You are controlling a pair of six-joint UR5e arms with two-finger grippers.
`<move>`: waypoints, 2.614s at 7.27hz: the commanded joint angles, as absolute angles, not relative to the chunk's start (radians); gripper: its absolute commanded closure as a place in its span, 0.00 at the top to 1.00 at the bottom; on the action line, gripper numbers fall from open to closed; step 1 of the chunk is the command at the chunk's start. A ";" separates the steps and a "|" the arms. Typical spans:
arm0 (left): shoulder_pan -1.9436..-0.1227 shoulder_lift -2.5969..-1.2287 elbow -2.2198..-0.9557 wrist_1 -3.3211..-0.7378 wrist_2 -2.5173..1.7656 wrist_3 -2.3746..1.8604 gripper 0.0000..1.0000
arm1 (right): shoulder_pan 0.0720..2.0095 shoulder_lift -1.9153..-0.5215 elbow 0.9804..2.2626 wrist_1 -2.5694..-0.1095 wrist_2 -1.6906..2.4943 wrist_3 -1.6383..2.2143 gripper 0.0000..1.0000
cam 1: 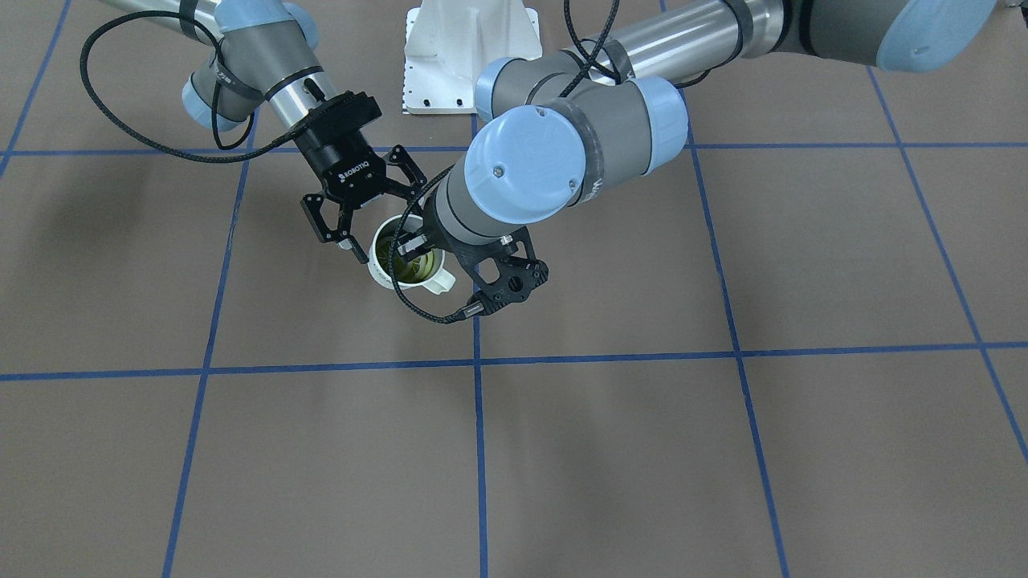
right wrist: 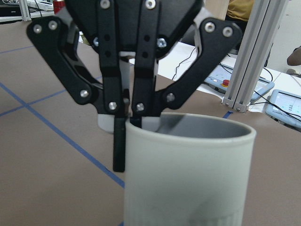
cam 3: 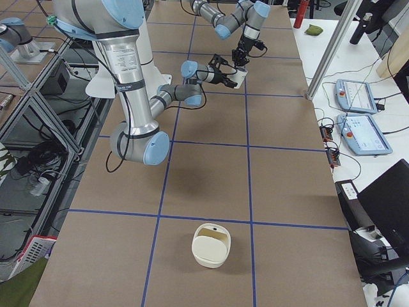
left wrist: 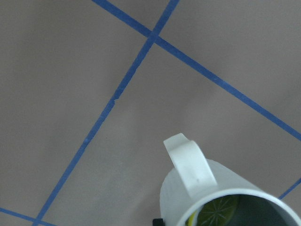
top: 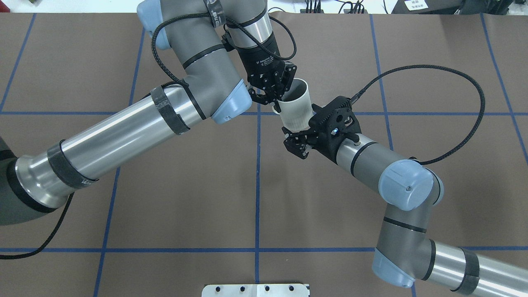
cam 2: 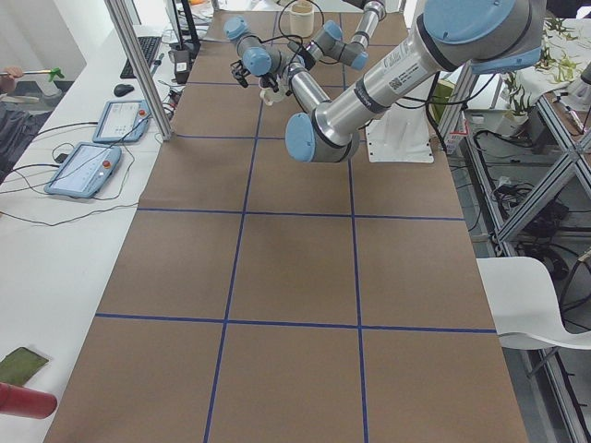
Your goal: Left arm hands cup to right arm to dump lemon
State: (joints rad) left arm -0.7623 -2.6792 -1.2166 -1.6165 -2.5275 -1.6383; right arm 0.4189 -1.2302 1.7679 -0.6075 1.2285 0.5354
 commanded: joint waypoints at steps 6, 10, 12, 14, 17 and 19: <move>-0.758 -2.669 -1.238 -1.614 -2.526 -1.658 0.00 | 0.423 -1.230 1.769 -0.600 1.230 0.537 1.00; -0.758 -2.669 -1.247 -1.614 -2.528 -1.660 0.00 | 0.423 -1.230 1.769 -0.601 1.229 0.537 1.00; -0.756 -2.669 -1.255 -1.612 -2.528 -1.660 0.00 | 0.423 -1.230 1.769 -0.601 1.229 0.538 1.00; -0.755 -2.668 -1.264 -1.608 -2.528 -1.661 0.00 | 0.425 -1.230 1.769 -0.601 1.229 0.538 1.00; -0.749 -2.668 -1.262 -1.608 -2.528 -1.663 0.00 | 0.426 -1.230 1.769 -0.600 1.229 0.538 1.00; -0.746 -2.668 -1.262 -1.612 -2.528 -1.663 0.00 | 0.426 -1.229 1.769 -0.600 1.229 0.538 1.00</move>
